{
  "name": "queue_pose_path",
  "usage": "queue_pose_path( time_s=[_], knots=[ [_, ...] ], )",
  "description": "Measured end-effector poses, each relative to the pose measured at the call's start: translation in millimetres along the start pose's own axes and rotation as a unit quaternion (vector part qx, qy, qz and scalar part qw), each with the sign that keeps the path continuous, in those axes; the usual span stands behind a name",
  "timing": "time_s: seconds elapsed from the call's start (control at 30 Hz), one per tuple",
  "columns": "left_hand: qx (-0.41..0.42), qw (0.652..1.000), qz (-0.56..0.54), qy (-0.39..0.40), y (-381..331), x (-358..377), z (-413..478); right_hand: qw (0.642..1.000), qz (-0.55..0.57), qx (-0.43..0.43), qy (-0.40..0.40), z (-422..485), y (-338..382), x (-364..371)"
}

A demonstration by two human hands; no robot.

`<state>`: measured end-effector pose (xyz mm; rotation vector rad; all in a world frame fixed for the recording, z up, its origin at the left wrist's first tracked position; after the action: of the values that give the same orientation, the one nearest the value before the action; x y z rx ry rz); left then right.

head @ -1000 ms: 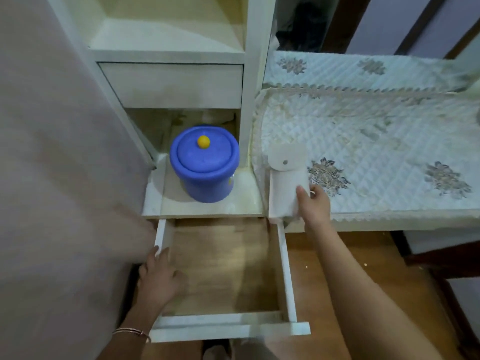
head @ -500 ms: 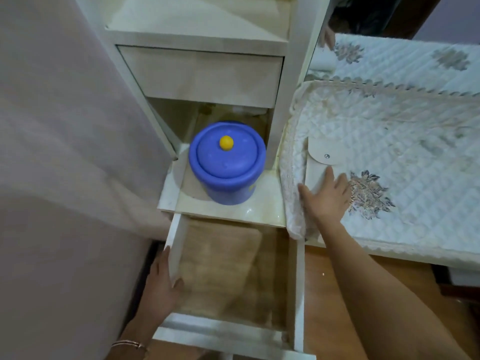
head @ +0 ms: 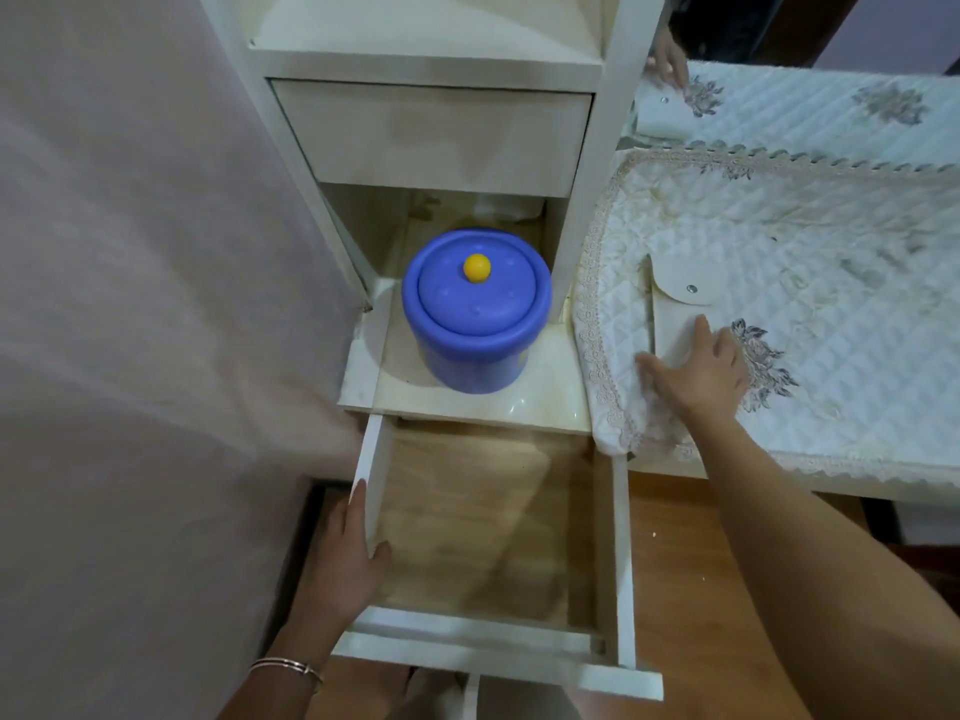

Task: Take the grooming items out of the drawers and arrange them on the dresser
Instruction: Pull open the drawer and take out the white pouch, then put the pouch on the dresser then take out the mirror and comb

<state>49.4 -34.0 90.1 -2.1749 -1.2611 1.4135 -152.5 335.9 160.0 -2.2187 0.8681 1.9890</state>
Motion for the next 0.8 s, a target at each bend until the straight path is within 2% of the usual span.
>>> queue_pose_path(
  time_s=[0.1,0.13,0.23,0.27,0.33,0.43,0.57,0.7,0.8],
  knots=[
    [0.037,0.999,0.028,0.000,-1,1,-10,0.994,0.018,-0.092,-0.057,-57,12,0],
    [0.054,0.997,0.047,-0.002,0,1,-15,0.991,0.029,-0.127,-0.045,-84,15,7],
    [0.117,0.987,0.110,0.007,13,2,-35,0.981,0.019,-0.181,0.068,-183,8,47],
    [0.140,0.982,0.122,0.014,19,2,-42,0.979,0.007,-0.190,0.070,-215,0,57],
    [0.168,0.978,0.122,0.017,35,4,-52,0.982,-0.017,-0.182,0.043,-264,-24,73],
    [0.169,0.977,0.123,0.029,53,3,-62,0.992,-0.023,-0.116,0.051,-303,-62,88],
    [0.191,0.975,0.109,0.040,56,-1,-70,0.992,-0.033,-0.119,0.024,-313,-74,92],
    [0.205,0.974,0.089,0.033,57,-3,-68,0.996,-0.027,-0.088,0.012,-308,-70,91],
    [0.199,0.977,0.077,0.027,57,-4,-62,0.993,-0.038,-0.107,-0.006,-301,-70,89]
  ],
)
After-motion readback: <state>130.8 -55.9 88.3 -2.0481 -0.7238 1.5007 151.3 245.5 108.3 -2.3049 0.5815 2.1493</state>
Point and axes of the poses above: each hand's wrist, its own z-axis towards the middle knuckle, its own x-axis out of the palm, y = z × x, the point moved 6 cm from there along z, towards the middle knuckle, and after that the axes turned 5 degrees about -z, right-handed, at the moved point
